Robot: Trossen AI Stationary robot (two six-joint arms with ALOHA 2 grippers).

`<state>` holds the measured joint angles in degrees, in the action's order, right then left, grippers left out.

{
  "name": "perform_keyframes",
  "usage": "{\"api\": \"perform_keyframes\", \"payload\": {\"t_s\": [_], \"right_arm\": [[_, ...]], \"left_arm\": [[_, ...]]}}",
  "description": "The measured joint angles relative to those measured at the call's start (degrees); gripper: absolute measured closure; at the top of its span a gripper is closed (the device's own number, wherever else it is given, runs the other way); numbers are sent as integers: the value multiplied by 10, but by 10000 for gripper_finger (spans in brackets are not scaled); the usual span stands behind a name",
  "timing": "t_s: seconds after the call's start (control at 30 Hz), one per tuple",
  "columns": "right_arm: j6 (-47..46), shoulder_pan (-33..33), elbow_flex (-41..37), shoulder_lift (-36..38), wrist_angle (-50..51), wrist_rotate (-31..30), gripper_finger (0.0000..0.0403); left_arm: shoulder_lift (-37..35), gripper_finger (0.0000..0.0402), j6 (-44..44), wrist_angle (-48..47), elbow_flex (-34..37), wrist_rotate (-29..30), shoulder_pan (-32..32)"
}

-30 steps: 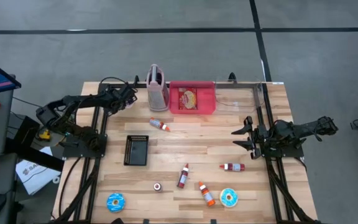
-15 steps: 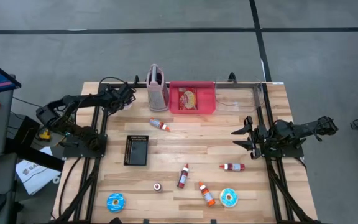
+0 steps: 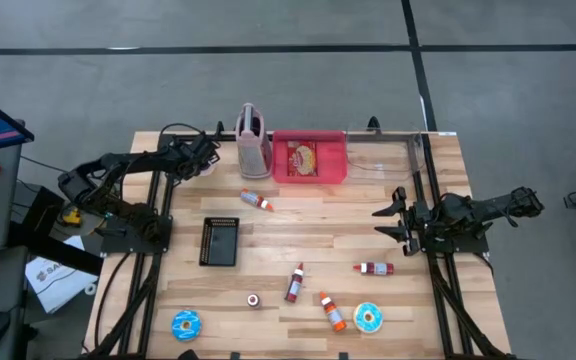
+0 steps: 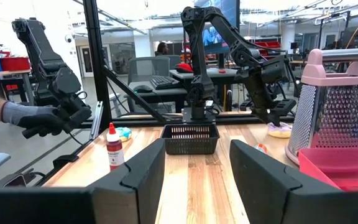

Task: Pick & Place Food Item
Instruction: Put the purple donut into the black bin

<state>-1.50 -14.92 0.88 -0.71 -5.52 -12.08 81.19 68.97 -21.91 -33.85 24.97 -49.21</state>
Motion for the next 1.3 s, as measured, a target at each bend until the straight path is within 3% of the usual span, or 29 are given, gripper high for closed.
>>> {"api": "perform_keyframes", "payload": {"t_s": [0.63,1.0,1.3], "right_arm": [[-5,0,0,0,4,-5,228],[-15,0,0,0,9,-5,228],[-15,0,0,0,8,-2,228]], "left_arm": [[-9,339,-32,-2,0,6,16],[-84,357,-56,-79,0,27,24],[-168,357,-49,-161,0,27,93]]}}
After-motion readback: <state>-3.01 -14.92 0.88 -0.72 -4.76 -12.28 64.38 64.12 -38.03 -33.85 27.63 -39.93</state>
